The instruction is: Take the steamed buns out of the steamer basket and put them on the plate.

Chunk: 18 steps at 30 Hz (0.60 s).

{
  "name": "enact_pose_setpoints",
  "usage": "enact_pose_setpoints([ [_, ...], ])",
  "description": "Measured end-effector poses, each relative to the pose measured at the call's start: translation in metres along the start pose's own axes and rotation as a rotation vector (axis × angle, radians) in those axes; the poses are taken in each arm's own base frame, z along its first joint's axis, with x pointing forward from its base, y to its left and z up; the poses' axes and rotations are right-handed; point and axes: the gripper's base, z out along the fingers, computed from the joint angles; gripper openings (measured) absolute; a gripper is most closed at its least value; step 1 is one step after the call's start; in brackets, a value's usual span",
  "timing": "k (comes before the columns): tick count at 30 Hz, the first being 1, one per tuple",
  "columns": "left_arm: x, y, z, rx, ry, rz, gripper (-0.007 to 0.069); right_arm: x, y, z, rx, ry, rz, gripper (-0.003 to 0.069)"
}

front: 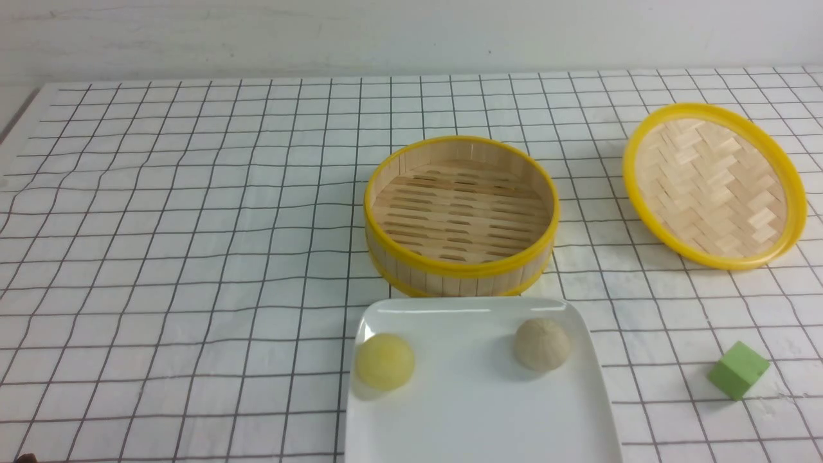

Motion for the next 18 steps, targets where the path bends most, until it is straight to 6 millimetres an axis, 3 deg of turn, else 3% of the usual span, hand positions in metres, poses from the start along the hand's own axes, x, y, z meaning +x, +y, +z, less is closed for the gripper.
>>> enact_pose_setpoints([
  [18, -0.0001, 0.0002, 0.0000, -0.003, -0.001, 0.006, 0.0241, 0.0000, 0.0000, 0.0000, 0.000, 0.000, 0.000, 0.0547],
])
